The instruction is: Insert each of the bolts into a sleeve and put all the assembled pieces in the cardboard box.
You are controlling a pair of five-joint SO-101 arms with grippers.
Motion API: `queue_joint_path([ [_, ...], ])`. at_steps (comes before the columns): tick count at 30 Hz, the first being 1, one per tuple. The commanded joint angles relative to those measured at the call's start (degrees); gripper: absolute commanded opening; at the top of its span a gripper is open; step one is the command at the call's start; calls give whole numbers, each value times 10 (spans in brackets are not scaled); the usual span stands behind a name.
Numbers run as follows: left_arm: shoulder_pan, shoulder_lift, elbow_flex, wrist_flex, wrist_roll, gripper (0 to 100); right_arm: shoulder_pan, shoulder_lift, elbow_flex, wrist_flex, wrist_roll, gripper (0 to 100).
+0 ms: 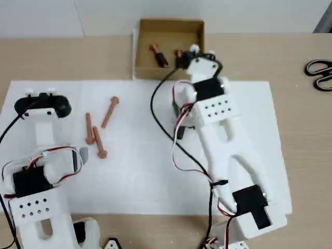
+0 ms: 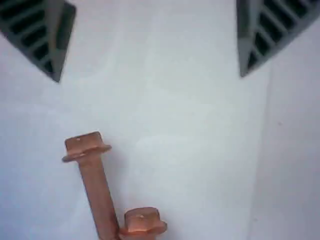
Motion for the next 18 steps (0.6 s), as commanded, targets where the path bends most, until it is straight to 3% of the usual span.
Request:
queue_joint_path([
  [1, 0, -7, -1, -11, -3, 216, -10, -29, 35, -52, -10, 126],
  [18, 0, -7, -1, -11, -3, 216, -10, -29, 176, -259, -10, 125],
])
